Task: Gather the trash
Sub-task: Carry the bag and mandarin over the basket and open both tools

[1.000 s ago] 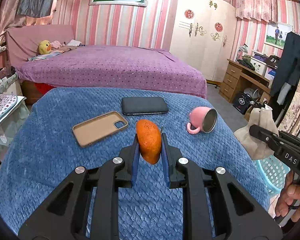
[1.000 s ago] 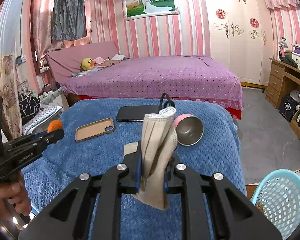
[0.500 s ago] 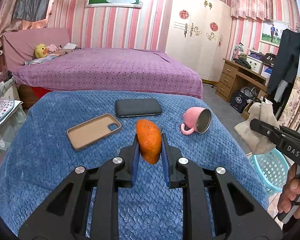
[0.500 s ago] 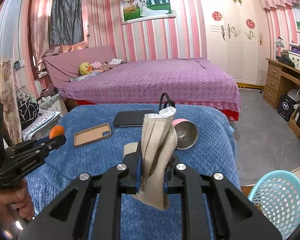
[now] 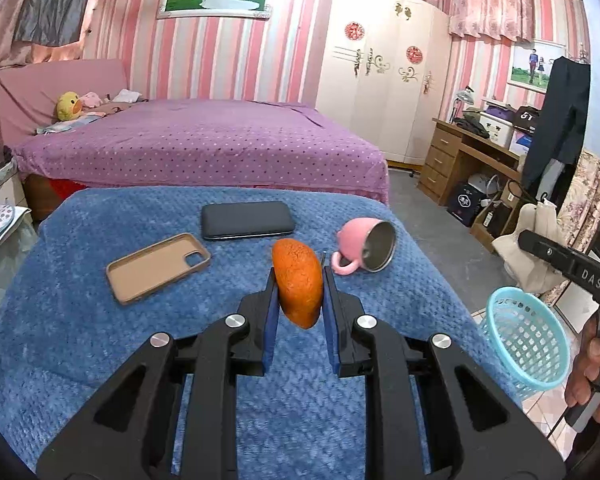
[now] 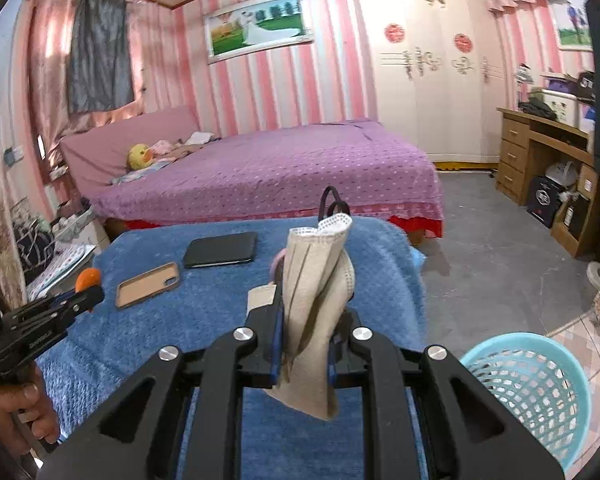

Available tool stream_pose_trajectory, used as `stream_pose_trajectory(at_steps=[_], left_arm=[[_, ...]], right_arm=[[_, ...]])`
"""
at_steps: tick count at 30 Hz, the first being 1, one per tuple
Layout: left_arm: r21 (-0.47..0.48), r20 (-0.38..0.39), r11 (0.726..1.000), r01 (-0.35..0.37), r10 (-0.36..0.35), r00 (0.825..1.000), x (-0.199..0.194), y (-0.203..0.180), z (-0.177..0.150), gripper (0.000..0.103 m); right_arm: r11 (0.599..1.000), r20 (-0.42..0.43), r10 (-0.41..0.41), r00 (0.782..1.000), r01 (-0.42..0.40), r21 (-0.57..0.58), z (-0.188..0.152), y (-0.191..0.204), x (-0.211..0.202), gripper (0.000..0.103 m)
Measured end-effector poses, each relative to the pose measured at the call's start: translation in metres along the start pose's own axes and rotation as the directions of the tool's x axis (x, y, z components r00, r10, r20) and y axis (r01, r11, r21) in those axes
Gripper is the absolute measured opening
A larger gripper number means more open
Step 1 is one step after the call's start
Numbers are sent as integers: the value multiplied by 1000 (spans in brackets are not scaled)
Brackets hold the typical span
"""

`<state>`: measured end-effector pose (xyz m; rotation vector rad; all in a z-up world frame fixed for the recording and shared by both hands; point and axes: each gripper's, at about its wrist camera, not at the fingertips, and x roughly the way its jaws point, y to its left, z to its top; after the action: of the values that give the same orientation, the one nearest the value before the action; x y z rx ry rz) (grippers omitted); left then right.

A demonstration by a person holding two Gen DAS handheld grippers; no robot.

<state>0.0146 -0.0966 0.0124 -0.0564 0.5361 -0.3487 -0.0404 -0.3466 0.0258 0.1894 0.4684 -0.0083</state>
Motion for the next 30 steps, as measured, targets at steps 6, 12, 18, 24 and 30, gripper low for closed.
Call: stream_pose_trajectory(at_steps=[6, 12, 18, 24, 30], left_arm=[[2, -13, 999, 36, -36, 999, 4, -16, -1, 19], [47, -32, 997, 60, -58, 998, 11, -48, 1, 19], [74, -36, 990, 123, -120, 992, 17, -91, 11, 19], [145, -57, 969, 199, -192, 980, 27, -156, 12, 20], [192, -96, 938, 289, -275, 956, 38, -220, 3, 20]], right_arm=[[999, 11, -21, 1000, 21, 37, 7, -30, -12, 16], [995, 35, -84, 996, 82, 52, 13, -50, -22, 16], [987, 52, -131, 990, 125, 105, 16, -77, -36, 17], [958, 50, -242, 969, 230, 172, 15, -114, -49, 19], [904, 16, -346, 938, 329, 274, 8, -163, -58, 20]])
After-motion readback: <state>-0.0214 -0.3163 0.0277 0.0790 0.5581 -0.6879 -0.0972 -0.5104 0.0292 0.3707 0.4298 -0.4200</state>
